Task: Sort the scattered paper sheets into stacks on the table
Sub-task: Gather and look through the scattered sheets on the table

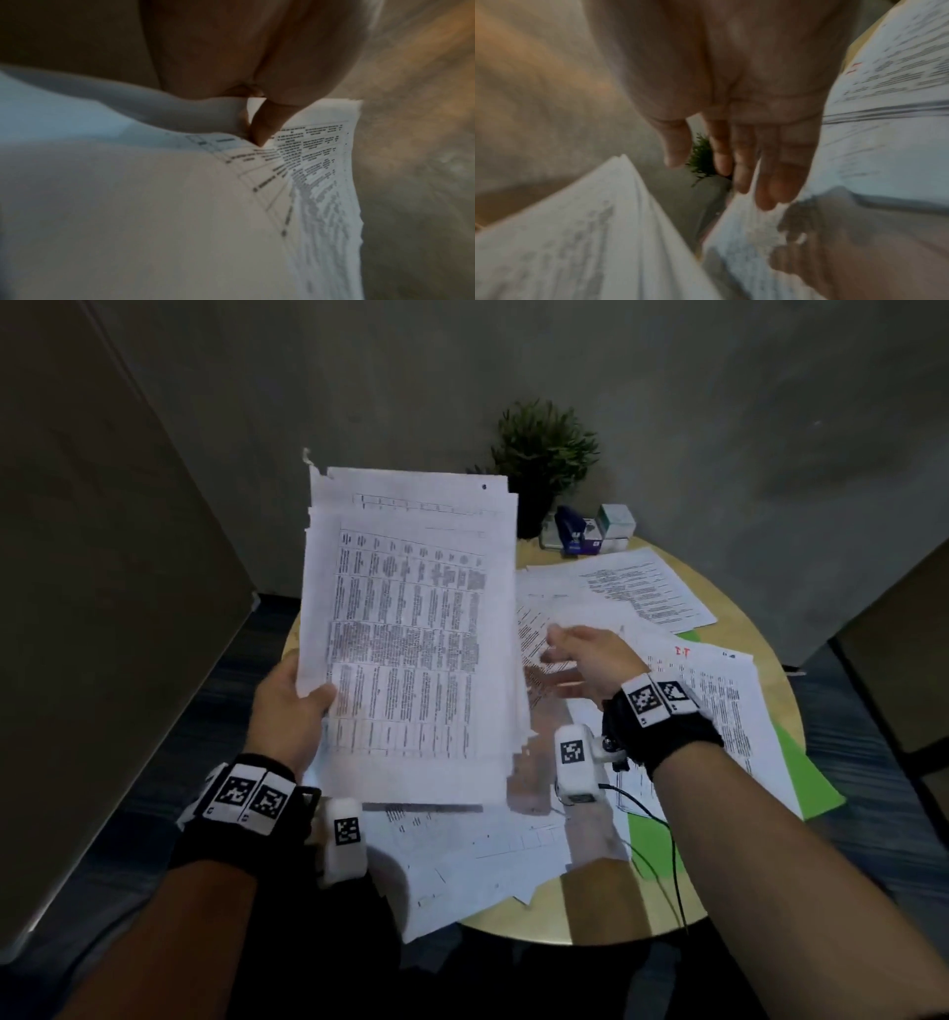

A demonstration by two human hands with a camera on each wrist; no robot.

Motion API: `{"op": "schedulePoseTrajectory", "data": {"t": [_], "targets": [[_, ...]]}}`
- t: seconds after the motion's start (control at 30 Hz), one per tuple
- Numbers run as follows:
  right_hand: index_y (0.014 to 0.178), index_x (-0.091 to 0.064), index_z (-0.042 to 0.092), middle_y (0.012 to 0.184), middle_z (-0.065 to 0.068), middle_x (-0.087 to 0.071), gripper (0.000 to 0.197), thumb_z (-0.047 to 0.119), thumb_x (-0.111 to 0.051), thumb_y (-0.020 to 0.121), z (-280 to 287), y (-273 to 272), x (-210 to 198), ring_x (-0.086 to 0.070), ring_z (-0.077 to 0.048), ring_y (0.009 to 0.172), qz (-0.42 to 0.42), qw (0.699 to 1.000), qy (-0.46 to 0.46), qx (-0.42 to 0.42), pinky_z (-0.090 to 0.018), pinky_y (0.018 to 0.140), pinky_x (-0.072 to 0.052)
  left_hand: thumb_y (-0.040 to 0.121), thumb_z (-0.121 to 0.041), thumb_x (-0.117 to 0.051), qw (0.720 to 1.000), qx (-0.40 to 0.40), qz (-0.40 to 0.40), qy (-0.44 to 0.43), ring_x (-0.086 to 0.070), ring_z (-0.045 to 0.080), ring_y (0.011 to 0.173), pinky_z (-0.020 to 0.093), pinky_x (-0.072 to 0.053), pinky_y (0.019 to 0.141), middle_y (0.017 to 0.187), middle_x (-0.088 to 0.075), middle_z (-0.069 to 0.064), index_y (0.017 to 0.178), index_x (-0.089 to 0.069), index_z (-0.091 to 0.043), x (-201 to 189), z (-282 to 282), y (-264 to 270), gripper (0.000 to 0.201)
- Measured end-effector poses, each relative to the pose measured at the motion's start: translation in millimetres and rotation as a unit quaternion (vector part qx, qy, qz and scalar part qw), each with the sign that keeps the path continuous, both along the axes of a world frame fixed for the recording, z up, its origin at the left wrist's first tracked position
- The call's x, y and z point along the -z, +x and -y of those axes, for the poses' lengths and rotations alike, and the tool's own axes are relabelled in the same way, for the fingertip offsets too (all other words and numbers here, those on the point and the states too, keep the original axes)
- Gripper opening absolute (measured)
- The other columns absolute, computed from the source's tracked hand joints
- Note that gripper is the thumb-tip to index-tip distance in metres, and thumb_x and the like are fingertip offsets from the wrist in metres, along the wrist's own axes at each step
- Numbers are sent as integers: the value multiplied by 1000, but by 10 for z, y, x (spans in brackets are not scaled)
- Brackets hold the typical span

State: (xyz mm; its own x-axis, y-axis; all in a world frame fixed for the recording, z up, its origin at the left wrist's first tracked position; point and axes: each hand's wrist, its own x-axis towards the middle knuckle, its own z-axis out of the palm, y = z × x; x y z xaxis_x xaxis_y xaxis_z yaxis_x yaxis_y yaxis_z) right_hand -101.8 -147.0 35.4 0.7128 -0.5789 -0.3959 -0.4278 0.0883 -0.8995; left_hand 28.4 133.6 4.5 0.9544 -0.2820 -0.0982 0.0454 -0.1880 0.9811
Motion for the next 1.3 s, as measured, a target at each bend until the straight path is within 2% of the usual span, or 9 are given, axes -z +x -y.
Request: {"op": "schedulePoseTrajectory", "data": {"t": [0.13,0.2,0.27,0.37,0.57,0.73,1.0,1.17,1.3], "targets": [[81,-55,2,78,-12,-61,54,55,-66,81,39,92,387,-61,-26,66,-257,949,-177,-41,-30,61,-50,89,3,-51,998,-56,31,-14,-66,30,99,50,-53,90,101,-68,6,93,-65,-34,43,-70,58,40],[95,-51,2,94,-17,-57,69,64,-69,71,-34,189,570,-59,-26,81,-327,920,-211,-36,-31,65,-45,89,2,-51,997,-65,28,-16,-67,29,97,51,-54,89,99,-69,3,86,-66,-39,40,-98,53,44],[127,-36,1,126,-21,-45,95,66,-70,67,-139,257,673,-51,-33,114,-349,910,-224,-6,-40,87,-47,90,3,-50,997,-66,24,-27,-67,26,98,48,-54,90,99,-70,-1,92,-66,-36,31,-109,44,42],[139,-22,1,140,-20,-31,107,65,-70,69,-265,260,704,-38,-37,128,-378,889,-258,-16,-47,104,-39,92,3,-50,996,-70,26,-40,-68,20,98,44,-54,90,101,-70,-3,109,-64,-28,25,-128,43,37],[141,-28,12,145,-15,-26,102,60,-77,64,-293,330,636,-29,-36,132,-349,872,-342,-11,-52,103,-35,90,0,-53,994,-95,20,-51,-68,21,99,47,-54,90,104,-71,-2,99,-66,-38,35,-271,134,41],[129,-44,11,129,-11,-45,84,52,-80,65,-651,308,733,-41,-31,123,-333,836,-382,-212,-46,99,-42,89,-1,-54,994,-96,27,-49,-68,20,100,49,-53,92,105,-71,-2,96,-67,-40,14,-268,188,42],[108,-59,4,109,-12,-63,21,14,-58,90,-638,230,651,-60,-26,95,-245,902,-305,-181,-28,73,-48,92,0,-53,995,-84,13,-49,-68,22,98,50,-54,89,105,-71,0,95,-66,-39,-21,-259,105,41],[128,-55,10,119,1,-55,33,12,-52,95,-399,-9,304,-56,-26,111,-130,958,-238,-94,-25,83,-41,92,0,-53,995,-81,6,-50,-69,20,97,49,-55,89,103,-71,-3,101,-65,-34,-63,-245,55,38],[95,-68,27,102,1,-70,23,13,-50,95,-213,-219,-13,-64,-25,97,10,983,-186,-12,-36,87,-52,92,2,-51,997,-43,-22,-58,-69,20,99,48,-53,91,105,-72,-1,105,-68,-31,-93,-131,-18,40]]}}
